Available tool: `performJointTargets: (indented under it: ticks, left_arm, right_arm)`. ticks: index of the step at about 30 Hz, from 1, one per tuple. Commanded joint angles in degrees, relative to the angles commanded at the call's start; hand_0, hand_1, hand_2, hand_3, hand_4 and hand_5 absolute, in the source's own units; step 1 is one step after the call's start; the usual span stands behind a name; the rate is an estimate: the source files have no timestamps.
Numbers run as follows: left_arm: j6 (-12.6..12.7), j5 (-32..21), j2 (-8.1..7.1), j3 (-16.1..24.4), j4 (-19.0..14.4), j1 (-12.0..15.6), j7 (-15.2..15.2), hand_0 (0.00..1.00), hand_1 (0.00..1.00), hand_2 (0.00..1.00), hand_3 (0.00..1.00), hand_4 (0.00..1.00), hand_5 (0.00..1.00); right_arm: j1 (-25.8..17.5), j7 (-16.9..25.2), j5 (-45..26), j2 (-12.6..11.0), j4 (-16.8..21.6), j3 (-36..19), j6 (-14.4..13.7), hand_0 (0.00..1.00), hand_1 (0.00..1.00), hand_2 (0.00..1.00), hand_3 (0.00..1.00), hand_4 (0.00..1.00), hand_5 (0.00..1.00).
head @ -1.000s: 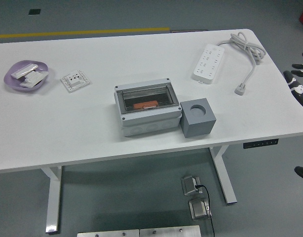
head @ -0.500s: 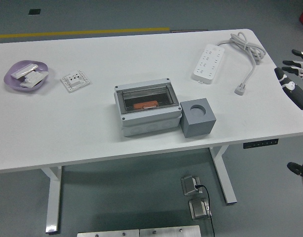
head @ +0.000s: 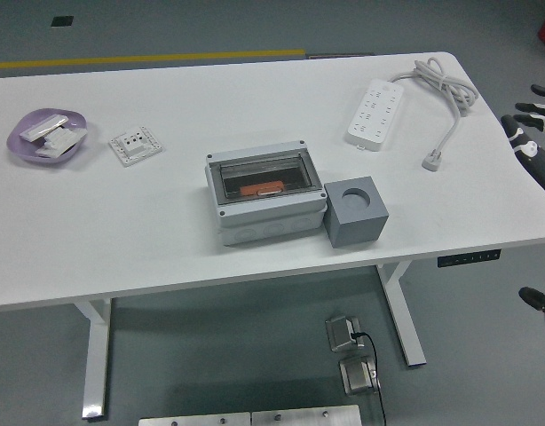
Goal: Pick up the cylinder from the cube,place it in the box,flap close box
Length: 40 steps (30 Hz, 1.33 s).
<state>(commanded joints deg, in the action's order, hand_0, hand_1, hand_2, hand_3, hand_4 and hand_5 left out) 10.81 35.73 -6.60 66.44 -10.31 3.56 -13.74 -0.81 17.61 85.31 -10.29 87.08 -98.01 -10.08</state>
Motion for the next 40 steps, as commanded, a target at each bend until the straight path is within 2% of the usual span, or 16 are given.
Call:
performJointTargets:
  ticks: [14, 26, 40]
  left_arm:
    - [0.3, 0.5, -0.07, 2.3, 0.0, -0.3, 0.2, 0.655, 0.646, 0.574, 0.668, 0.671, 0.205]
    - [-0.1, -3.0, 0.55, -0.9, 0.0, 0.0, 0.8, 0.654, 0.646, 0.574, 0.668, 0.671, 0.205]
    - [-0.1, -3.7, 0.70, -1.4, 0.0, 0.1, 1.0, 0.654, 0.646, 0.574, 0.667, 0.670, 0.204]
  right_arm:
    - [0.6, 1.0, -1.5, 0.1, -0.1, 0.2, -0.5, 0.691, 0.596, 0.642, 0.754, 0.925, 0.505]
    - [0.7, 0.9, -1.4, -0.4, -0.1, -0.3, -0.6, 0.685, 0.590, 0.638, 0.745, 0.918, 0.501]
    - [1.1, 0.8, -1.1, -0.4, -0.4, 0.0, -0.5, 0.684, 0.590, 0.637, 0.743, 0.909, 0.487]
